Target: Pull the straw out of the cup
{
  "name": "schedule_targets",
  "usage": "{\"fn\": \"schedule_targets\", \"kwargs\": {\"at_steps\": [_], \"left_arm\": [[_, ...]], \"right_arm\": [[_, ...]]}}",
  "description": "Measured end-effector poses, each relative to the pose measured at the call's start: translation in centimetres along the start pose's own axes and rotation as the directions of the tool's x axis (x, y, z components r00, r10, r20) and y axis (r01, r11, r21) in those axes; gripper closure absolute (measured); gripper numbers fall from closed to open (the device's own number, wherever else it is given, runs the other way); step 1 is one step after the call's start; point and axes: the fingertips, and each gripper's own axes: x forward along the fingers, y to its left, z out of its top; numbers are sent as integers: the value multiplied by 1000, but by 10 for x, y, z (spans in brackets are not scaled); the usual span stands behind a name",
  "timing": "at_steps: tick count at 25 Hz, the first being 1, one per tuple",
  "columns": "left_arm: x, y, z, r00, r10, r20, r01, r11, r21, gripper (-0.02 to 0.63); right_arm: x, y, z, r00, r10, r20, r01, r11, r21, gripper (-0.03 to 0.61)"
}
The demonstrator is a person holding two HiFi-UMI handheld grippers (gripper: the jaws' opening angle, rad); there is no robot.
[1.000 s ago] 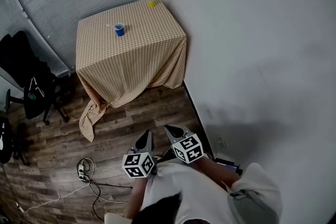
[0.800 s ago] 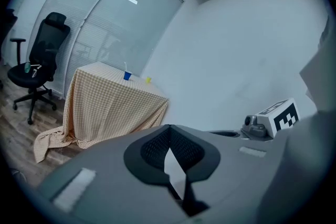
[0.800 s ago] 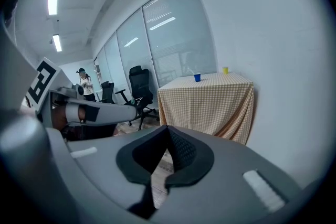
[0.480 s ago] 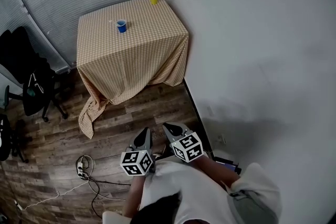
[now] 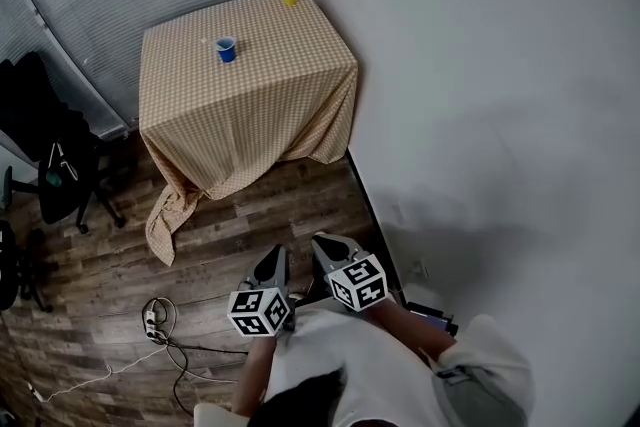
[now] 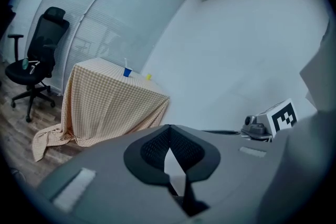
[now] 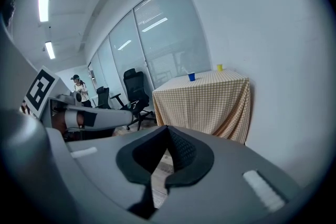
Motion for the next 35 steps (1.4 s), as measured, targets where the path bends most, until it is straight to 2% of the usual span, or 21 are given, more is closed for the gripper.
{"fn": "schedule_targets", "kwargs": {"at_steps": [3,8,21,27,35], "left_arm": [[7,8,4,1000,18,6,-18,1000,-6,600],[25,17,19,999,33,21,-32,999,-39,600],[96,38,66,998,54,39,-53,998,-32,601],[129,32,83,998,48,35,-48,999,-12,600],[166,30,90,995,94,38,-92,994,-59,601]], "right_arm": [[10,-8,3,1000,7,-9,-7,1000,14,572],[31,-15,21,999,44,-23,-44,999,-26,572],[79,-66,74,999,46,-8,-46,995,-92,572],[94,-95,94,999,49,-14,-50,994,-101,572],[102,-135,109,997,69,-22,-71,992,-100,572]]}}
